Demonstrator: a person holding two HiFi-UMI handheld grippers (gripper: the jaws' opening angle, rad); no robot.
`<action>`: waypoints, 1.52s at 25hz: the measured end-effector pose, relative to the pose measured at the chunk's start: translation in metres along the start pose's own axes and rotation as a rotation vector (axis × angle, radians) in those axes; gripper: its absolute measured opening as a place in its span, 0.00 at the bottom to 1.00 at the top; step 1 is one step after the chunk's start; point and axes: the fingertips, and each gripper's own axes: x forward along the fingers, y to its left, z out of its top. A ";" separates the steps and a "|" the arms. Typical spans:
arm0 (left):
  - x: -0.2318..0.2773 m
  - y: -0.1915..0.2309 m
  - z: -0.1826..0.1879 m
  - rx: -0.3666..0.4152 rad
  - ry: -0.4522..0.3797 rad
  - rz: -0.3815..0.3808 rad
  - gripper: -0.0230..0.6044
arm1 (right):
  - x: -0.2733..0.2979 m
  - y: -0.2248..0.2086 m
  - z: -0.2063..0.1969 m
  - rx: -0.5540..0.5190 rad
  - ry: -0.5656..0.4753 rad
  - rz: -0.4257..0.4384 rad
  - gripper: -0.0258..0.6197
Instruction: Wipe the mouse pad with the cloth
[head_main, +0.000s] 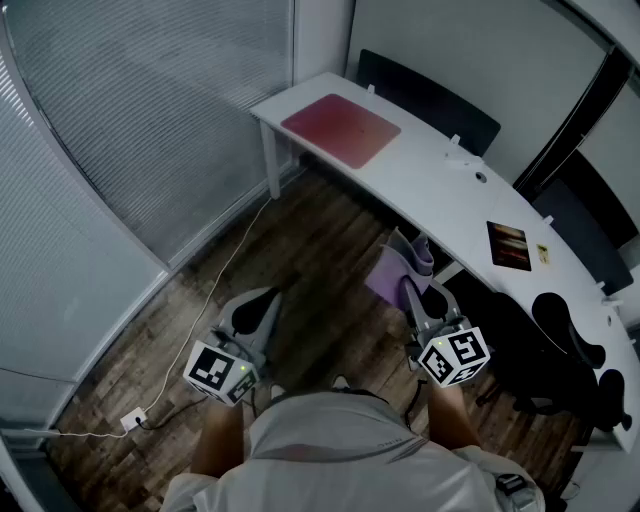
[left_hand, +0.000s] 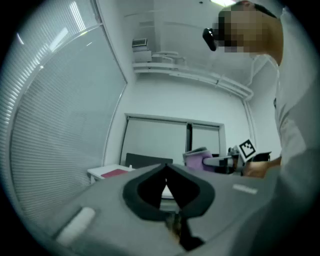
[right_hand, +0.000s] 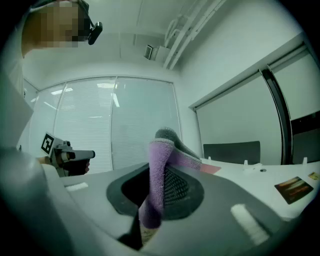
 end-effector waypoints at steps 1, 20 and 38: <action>0.000 0.000 -0.001 -0.001 0.002 0.001 0.04 | 0.000 -0.001 0.000 0.005 0.005 -0.004 0.11; -0.010 0.012 -0.003 0.005 0.014 0.034 0.04 | 0.021 0.007 -0.011 0.153 0.034 0.053 0.11; -0.090 0.100 -0.014 -0.042 0.019 0.049 0.04 | 0.084 0.112 -0.020 0.116 0.039 0.072 0.11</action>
